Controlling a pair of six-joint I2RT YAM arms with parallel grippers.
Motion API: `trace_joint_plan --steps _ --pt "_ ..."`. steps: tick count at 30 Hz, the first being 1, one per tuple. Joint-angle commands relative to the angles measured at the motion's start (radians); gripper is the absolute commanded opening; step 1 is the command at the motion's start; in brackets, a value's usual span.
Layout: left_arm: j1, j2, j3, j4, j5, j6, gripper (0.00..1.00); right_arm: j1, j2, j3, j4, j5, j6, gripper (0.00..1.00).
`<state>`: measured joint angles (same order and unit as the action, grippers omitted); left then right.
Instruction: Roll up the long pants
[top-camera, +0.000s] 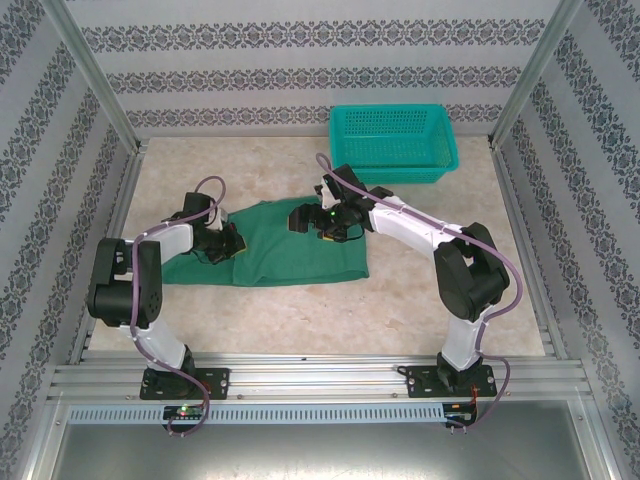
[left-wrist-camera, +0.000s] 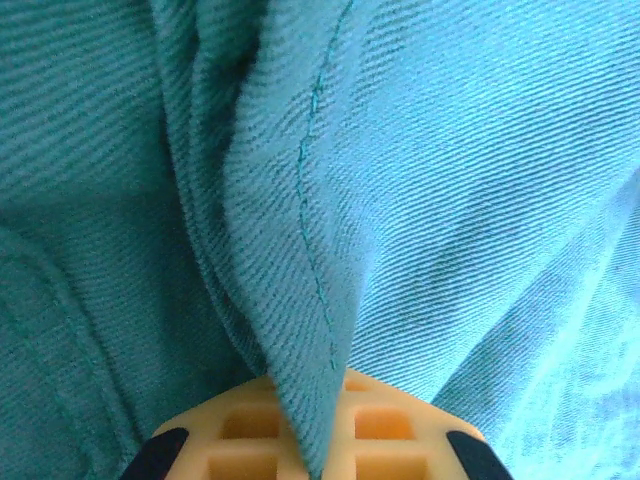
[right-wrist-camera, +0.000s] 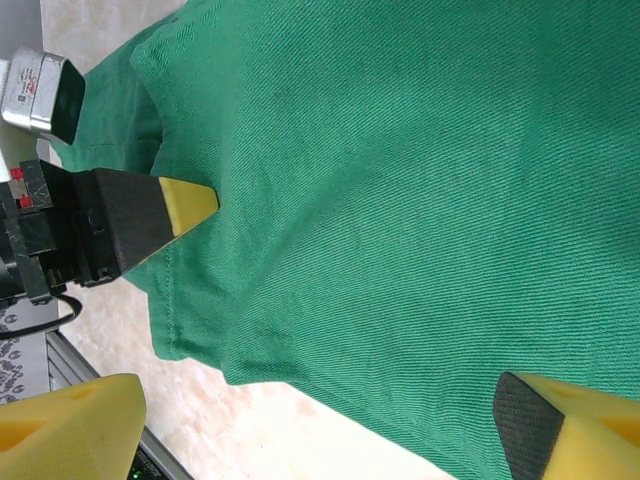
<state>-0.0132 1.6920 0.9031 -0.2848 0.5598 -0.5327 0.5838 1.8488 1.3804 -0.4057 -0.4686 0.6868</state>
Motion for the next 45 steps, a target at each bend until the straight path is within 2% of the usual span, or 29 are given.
trace_joint_plan --steps 1,8,12,15,26,35,39,41,42,44,45 --pt "-0.009 -0.117 0.045 -0.054 -0.061 0.008 0.0 -0.024 -0.019 -0.025 0.019 0.022 0.019 0.91" --pt "-0.004 -0.232 0.231 -0.371 -0.238 0.106 0.0 -0.093 -0.073 -0.064 0.025 0.036 0.01 0.91" --pt "0.021 -0.247 0.286 -0.47 -0.327 0.133 0.0 -0.13 -0.092 -0.076 0.014 0.038 -0.002 0.91" --pt "0.062 -0.261 0.302 -0.509 -0.371 0.141 0.0 -0.148 -0.099 -0.083 0.016 0.037 -0.007 0.91" --pt "0.268 -0.287 0.324 -0.592 -0.41 0.174 0.0 -0.169 -0.055 -0.089 0.035 0.015 -0.004 0.91" --pt "0.339 -0.314 0.309 -0.588 -0.46 0.156 0.0 -0.171 -0.013 -0.066 0.036 -0.003 -0.01 0.91" --pt "0.378 -0.31 0.306 -0.58 -0.527 0.123 0.0 -0.17 0.005 -0.06 0.045 -0.012 -0.009 0.91" --pt "0.393 -0.292 0.317 -0.585 -0.583 0.091 0.24 -0.17 0.02 -0.057 0.051 -0.024 -0.007 0.92" --pt "0.394 -0.278 0.325 -0.587 -0.607 0.076 0.47 -0.169 0.029 -0.054 0.051 -0.027 -0.006 0.92" --pt "0.394 -0.254 0.338 -0.579 -0.589 0.053 0.65 -0.165 0.044 -0.046 0.05 -0.034 -0.009 0.94" --pt "0.391 -0.249 0.333 -0.557 -0.558 0.046 0.85 -0.162 0.053 -0.039 0.044 -0.037 -0.014 0.95"
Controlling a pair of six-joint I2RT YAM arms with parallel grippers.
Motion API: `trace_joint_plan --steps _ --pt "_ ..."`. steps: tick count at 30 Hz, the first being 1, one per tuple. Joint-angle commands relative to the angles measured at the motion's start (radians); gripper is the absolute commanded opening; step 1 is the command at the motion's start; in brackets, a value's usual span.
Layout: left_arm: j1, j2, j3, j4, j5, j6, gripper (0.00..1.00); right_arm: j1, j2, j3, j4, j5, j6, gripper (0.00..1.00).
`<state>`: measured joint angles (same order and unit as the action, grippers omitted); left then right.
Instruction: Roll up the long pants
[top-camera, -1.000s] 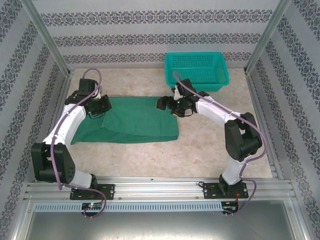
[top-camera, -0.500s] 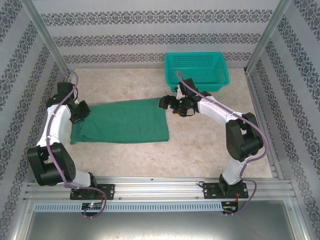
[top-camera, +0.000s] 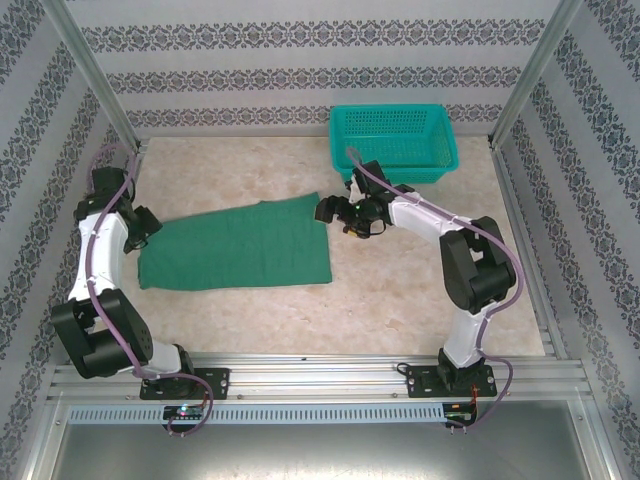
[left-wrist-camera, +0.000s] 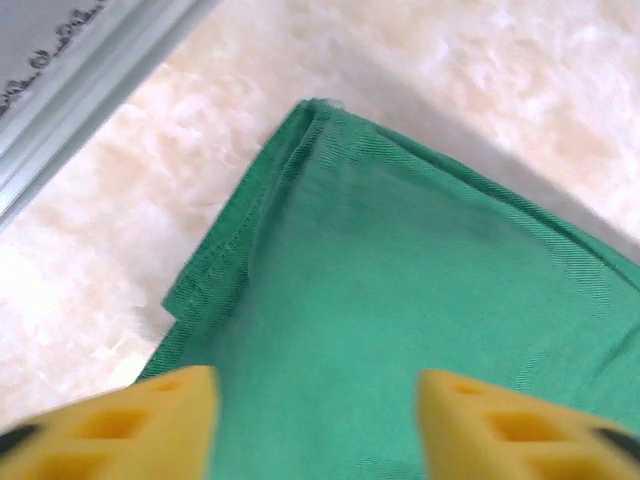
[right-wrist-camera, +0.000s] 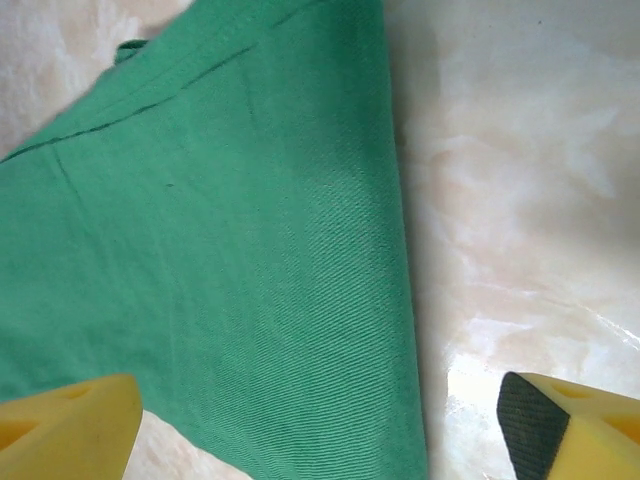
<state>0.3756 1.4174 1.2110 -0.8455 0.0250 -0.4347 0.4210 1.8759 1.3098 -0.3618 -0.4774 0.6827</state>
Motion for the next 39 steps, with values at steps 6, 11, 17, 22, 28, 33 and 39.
trace_joint_plan --steps 6,11,17,22,28,33,39 --pt "-0.105 -0.04 -0.087 0.123 -0.035 -0.068 0.83 0.003 0.06 0.073 -0.03 -0.078 -0.067 0.98" --pt "-0.189 -0.127 -0.257 0.286 0.032 -0.079 0.98 -0.002 0.059 0.074 0.008 -0.108 -0.079 0.98" --pt "-0.194 -0.034 -0.318 0.372 0.105 -0.093 0.82 -0.012 0.168 0.214 -0.137 0.06 -0.18 0.98" --pt "-0.202 0.079 -0.286 0.384 0.084 -0.097 0.84 -0.012 0.33 0.359 -0.209 0.1 -0.24 0.87" --pt "-0.208 0.206 -0.218 0.369 0.036 -0.093 0.82 -0.016 0.455 0.451 -0.187 0.051 -0.229 0.52" --pt "-0.225 0.336 -0.157 0.391 0.027 -0.104 0.0 -0.017 0.432 0.383 -0.148 0.073 -0.219 0.0" --pt "-0.361 0.461 0.017 0.361 -0.022 -0.059 0.0 -0.015 0.175 -0.021 0.009 0.11 -0.185 0.0"
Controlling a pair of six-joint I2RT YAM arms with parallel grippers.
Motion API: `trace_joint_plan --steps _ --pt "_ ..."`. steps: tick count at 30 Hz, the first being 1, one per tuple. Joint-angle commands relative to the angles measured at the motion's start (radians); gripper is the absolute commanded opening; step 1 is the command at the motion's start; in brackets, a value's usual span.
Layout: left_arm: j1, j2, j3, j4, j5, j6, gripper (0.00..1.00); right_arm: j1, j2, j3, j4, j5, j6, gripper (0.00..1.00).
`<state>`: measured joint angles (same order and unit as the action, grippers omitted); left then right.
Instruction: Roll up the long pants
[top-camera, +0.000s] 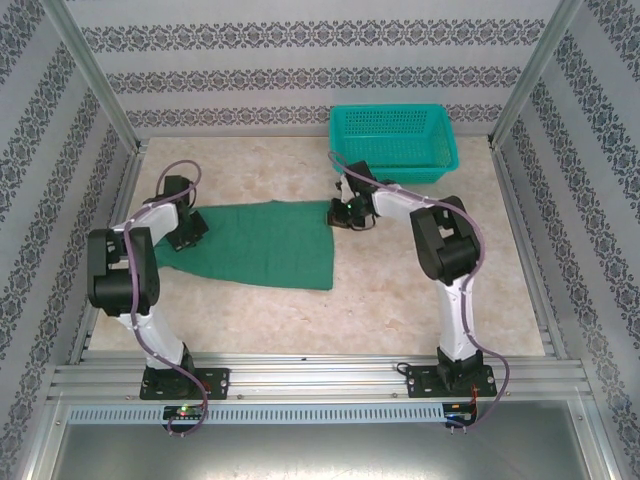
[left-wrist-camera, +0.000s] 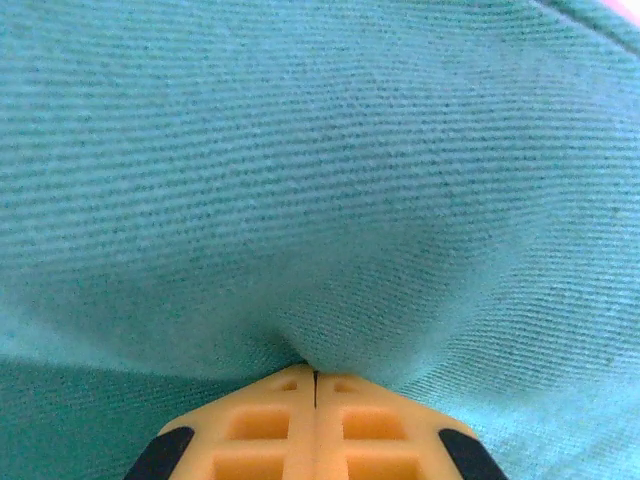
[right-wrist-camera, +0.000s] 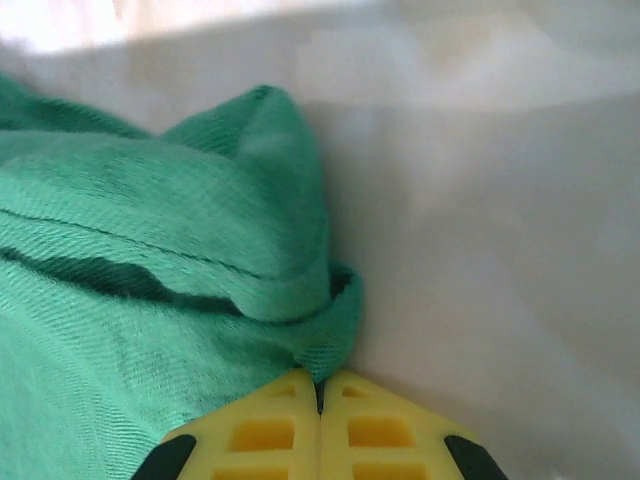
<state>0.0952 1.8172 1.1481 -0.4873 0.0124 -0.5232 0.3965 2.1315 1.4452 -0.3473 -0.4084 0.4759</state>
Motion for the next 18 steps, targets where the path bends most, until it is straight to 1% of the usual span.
trace_joint_plan --steps 1,3,6,10,12,15,17,18 --pt "-0.105 0.097 0.127 -0.015 -0.021 0.035 0.0 0.014 -0.133 -0.229 0.02 0.045 0.035 0.0" --pt "-0.142 0.181 0.219 -0.04 -0.024 0.05 0.0 0.028 -0.215 -0.354 0.057 0.05 0.054 0.0" --pt "-0.182 0.315 0.39 -0.102 -0.033 0.078 0.0 0.086 -0.332 -0.497 0.058 0.081 0.069 0.0" --pt "-0.23 0.461 0.595 -0.145 -0.023 0.115 0.0 0.224 -0.453 -0.601 0.018 0.118 0.098 0.0" --pt "-0.249 0.523 0.693 -0.168 -0.014 0.127 0.0 0.309 -0.485 -0.617 -0.007 0.129 0.113 0.0" --pt "-0.278 0.596 0.829 -0.211 0.019 0.138 0.0 0.448 -0.509 -0.588 -0.081 0.171 0.105 0.0" --pt "-0.302 0.616 0.883 -0.221 0.024 0.149 0.0 0.526 -0.518 -0.544 -0.164 0.244 0.098 0.0" --pt "-0.316 0.611 0.89 -0.219 0.013 0.154 0.0 0.543 -0.523 -0.526 -0.203 0.285 0.104 0.0"
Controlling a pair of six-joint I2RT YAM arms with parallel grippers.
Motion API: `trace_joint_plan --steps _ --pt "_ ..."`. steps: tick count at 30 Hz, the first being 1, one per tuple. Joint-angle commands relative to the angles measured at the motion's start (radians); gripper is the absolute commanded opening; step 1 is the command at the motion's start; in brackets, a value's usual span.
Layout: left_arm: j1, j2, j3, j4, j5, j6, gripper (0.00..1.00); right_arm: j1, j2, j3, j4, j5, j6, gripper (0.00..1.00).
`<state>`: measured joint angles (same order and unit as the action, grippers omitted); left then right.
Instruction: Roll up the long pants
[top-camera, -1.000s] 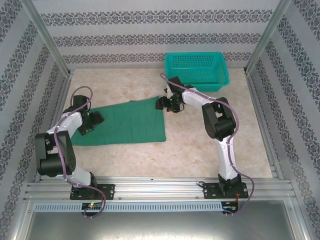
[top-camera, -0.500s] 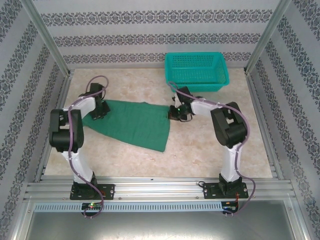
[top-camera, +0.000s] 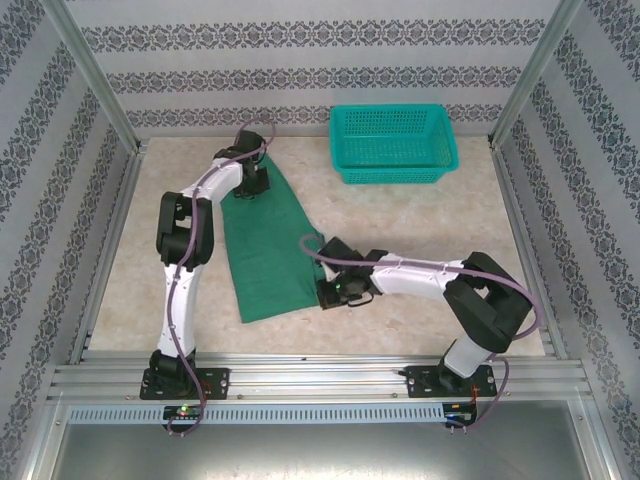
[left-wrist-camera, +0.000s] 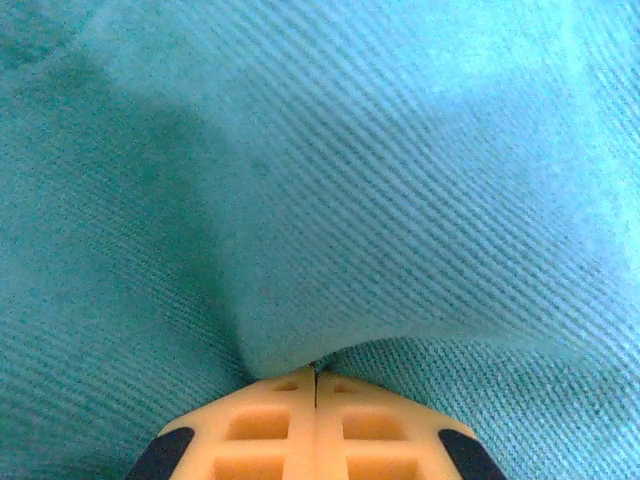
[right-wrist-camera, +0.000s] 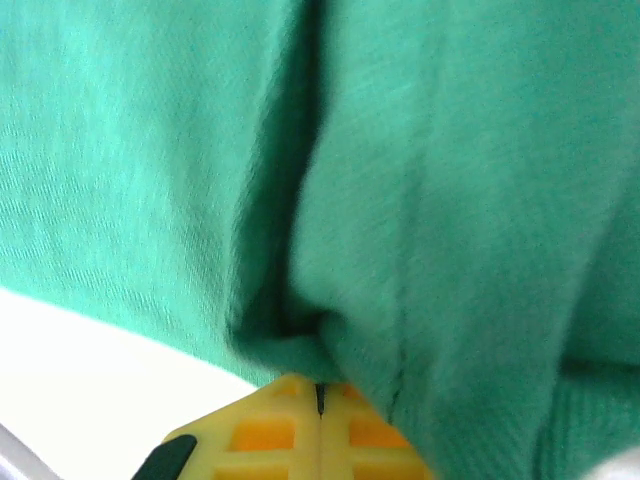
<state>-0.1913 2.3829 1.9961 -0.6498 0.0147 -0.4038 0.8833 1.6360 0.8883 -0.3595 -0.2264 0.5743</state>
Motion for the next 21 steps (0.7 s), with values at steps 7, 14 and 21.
trace_joint_plan --steps 7,14,21 --pt "-0.104 -0.274 -0.22 0.137 -0.128 0.1 1.0 0.063 -0.228 0.011 -0.239 0.272 0.056 0.98" --pt "-0.105 -0.586 -0.337 0.144 -0.117 0.168 1.0 -0.105 -0.278 -0.102 -0.068 0.189 0.231 0.98" --pt "-0.001 -0.742 -0.472 0.189 0.188 0.058 1.0 -0.076 -0.204 0.064 -0.135 0.376 0.068 0.98"
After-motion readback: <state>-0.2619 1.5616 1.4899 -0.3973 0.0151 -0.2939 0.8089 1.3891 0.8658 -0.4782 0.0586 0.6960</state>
